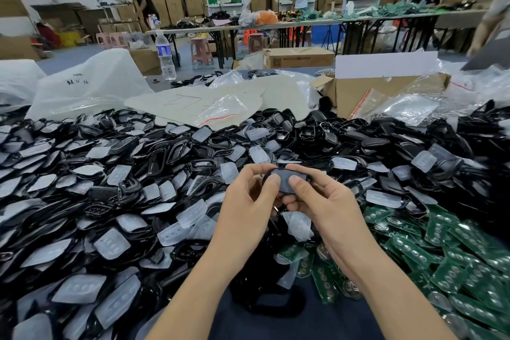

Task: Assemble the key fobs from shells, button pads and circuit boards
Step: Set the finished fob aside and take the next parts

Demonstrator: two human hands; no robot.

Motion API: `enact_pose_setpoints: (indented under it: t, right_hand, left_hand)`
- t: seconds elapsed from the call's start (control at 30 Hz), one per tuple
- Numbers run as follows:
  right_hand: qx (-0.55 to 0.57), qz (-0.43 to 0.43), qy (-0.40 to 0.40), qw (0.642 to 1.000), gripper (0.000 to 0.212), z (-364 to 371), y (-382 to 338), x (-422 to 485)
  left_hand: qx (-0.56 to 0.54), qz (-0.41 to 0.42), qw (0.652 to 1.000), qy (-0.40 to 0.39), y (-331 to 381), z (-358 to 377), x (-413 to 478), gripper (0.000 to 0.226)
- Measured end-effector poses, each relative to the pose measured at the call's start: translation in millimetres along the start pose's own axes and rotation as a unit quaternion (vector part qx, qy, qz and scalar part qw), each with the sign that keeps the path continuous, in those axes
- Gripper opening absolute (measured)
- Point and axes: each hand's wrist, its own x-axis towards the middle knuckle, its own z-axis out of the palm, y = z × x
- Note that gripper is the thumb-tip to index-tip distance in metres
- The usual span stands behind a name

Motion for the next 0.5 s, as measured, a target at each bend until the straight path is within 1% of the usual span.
enact_pose_setpoints:
  t: [0.07,0.13,0.2,0.5]
  right_hand:
    - [0.043,0.012,-0.004,0.999,0.019,0.5,-1.5,-1.0]
    - [0.084,0.03,-0.008,0.996,0.028,0.8,-3.4,-2.0]
    - [0.103,0.041,-0.005,0.994,0.032,1.1,-5.1,-2.8]
    - [0.073,0.029,0.009,0.997,0.021,1.2,-3.1,-1.1]
  left_hand:
    - [0.001,0.009,1.0,0.012,0.4,0.7,0.4,0.007]
    - [-0.011,0.007,1.0,0.021,0.6,0.4,0.9,0.008]
    - [-0.023,-0.001,0.999,0.025,0.9,-0.3,1.2,0.009]
    - [-0.002,0.018,1.0,0.025,3.3,1.2,-0.6,0.01]
